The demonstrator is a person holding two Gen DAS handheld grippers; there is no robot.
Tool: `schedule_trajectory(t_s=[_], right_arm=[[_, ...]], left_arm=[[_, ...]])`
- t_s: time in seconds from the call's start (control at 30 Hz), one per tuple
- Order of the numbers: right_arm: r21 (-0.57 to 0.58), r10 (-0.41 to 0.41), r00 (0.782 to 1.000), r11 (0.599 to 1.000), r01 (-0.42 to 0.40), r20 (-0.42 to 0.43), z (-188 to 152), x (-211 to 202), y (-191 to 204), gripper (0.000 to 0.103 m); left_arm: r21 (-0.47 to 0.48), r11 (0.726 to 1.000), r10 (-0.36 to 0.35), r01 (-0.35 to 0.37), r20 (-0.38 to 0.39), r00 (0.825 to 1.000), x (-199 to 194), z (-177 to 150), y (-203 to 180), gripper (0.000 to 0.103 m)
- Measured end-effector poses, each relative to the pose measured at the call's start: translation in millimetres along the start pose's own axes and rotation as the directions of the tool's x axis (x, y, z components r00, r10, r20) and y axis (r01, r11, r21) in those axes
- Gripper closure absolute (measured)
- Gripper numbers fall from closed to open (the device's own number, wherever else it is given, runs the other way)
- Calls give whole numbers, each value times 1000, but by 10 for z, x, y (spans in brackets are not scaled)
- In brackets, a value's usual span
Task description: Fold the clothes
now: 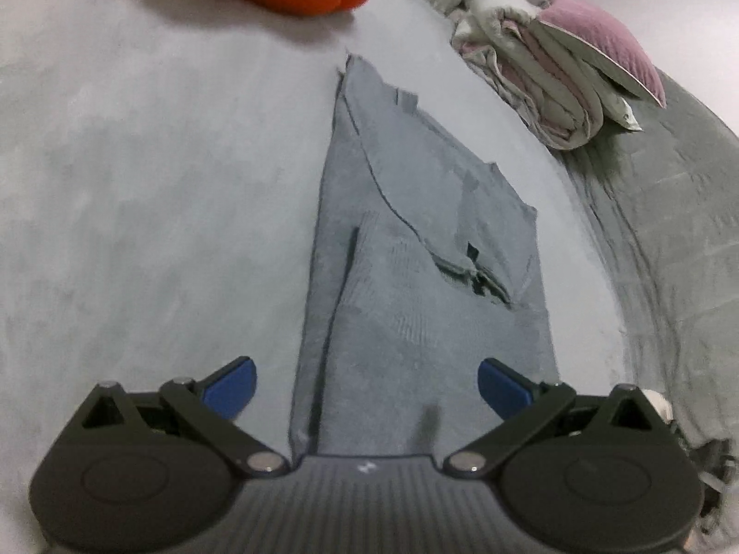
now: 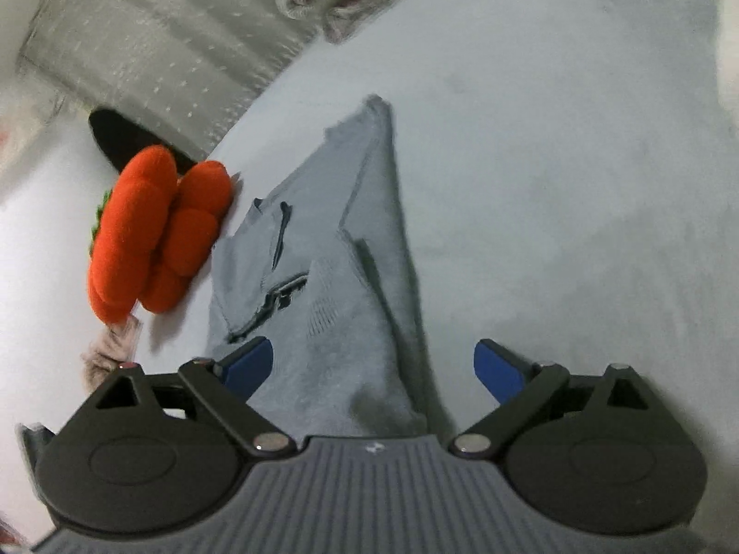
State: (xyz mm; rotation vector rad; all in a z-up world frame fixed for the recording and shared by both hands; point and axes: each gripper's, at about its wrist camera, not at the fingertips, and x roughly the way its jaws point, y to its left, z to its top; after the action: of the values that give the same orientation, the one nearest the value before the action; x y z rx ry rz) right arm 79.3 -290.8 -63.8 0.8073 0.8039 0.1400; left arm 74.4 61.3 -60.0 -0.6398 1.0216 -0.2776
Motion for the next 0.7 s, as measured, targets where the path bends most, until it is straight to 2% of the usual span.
schedule_trajectory(t_s=[0.17, 0.37, 0.53, 0.7], right_arm=[[82, 107, 988, 992, -99, -111, 92, 2, -190, 15], [74, 187, 961, 982, -176, -201, 103, 39, -250, 18], [16, 186, 957, 982, -187, -223, 62, 58, -163, 18], [-30, 168, 962, 983, -179, -217, -1, 118, -70, 18]], left_arm=[[-36, 993, -112, 108, -104, 988, 7, 82, 207, 5], [-194, 950, -266, 243, -100, 959, 104, 102, 508, 6], [-162, 946, -296, 281, -80, 952, 190, 6, 394, 6], [-100, 959, -270, 264, -61, 961, 235, -84, 218, 6]])
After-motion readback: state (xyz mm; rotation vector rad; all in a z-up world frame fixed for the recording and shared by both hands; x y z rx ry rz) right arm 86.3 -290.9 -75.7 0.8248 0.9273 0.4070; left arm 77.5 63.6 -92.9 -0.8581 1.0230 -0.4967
